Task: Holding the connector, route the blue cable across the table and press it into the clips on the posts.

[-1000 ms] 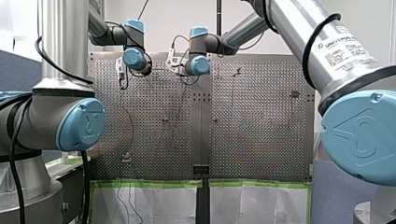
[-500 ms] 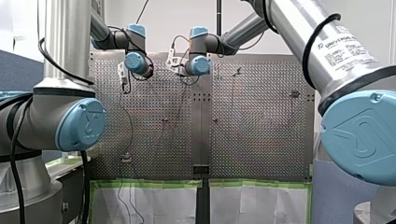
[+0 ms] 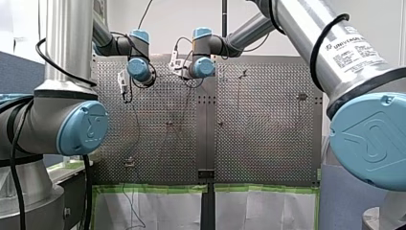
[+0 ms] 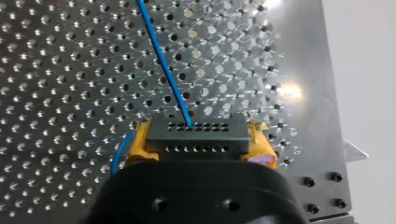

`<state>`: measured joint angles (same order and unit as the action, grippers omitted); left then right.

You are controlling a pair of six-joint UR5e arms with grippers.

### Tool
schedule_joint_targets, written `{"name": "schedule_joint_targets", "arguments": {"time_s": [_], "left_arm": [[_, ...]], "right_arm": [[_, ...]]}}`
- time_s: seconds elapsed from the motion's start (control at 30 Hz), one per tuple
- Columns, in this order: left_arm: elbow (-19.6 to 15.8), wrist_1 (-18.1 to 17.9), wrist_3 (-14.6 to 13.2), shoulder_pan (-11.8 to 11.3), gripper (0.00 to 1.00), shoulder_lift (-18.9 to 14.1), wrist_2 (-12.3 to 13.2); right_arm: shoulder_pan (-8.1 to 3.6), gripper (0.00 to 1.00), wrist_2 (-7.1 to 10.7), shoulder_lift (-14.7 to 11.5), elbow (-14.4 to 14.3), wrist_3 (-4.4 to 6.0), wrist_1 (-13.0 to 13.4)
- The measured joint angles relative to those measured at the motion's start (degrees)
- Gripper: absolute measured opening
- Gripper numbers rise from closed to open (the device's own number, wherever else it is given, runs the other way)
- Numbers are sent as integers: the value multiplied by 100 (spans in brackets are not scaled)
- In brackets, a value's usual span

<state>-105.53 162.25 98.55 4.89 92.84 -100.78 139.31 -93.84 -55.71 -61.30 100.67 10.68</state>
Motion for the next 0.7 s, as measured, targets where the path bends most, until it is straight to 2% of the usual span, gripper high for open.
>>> {"name": "schedule_joint_targets", "arguments": {"time_s": [0.17, 0.47, 0.7], "left_arm": [[-254, -149, -26, 19, 1, 0, -123], [-700, -443, -14, 46, 1, 27, -161], [-887, -588, -64, 77, 1, 286, -147]], "right_arm": [[2, 0, -27, 6, -91, 6, -49], [-19, 0, -62, 10, -504, -2, -57], [-44, 0, -84, 14, -810, -32, -55]]}}
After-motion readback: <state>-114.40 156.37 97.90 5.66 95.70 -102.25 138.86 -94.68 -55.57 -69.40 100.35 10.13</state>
